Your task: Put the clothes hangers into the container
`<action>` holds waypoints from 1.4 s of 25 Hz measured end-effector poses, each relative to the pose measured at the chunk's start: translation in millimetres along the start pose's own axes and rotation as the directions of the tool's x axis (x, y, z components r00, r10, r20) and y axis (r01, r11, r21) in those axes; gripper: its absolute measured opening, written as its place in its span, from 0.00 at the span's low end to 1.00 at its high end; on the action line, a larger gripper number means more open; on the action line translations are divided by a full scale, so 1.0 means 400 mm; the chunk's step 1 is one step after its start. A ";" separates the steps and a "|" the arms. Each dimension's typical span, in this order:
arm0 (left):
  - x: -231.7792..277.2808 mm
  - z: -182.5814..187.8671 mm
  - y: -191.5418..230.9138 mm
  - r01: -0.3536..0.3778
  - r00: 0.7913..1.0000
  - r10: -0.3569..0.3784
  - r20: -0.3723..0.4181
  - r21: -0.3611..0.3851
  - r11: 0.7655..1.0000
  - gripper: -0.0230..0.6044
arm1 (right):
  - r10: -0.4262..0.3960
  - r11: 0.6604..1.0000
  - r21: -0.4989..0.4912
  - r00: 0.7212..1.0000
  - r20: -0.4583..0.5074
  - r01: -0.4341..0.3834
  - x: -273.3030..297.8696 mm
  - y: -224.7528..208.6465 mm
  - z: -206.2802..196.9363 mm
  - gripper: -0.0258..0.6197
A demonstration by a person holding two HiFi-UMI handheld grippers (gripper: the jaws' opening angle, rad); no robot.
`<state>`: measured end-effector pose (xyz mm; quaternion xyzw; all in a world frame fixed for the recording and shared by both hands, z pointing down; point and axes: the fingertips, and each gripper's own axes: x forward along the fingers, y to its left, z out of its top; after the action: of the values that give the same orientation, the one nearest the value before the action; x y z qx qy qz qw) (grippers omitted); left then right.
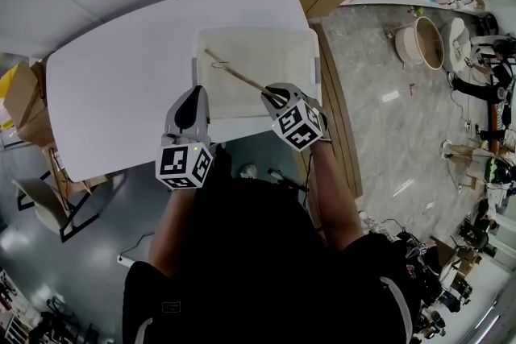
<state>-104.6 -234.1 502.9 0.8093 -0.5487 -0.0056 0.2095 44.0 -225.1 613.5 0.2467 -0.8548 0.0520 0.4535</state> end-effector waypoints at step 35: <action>-0.087 -0.008 0.015 -0.053 0.998 0.053 0.018 -0.014 0.999 0.05 | 0.059 0.970 -0.229 0.991 -0.118 -0.085 0.011 0.074 -0.034 0.17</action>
<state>-122.9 -204.0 500.0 0.7931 -0.5717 -0.0111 0.2101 38.1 -197.0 628.9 0.1571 -0.8370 -0.0189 0.5238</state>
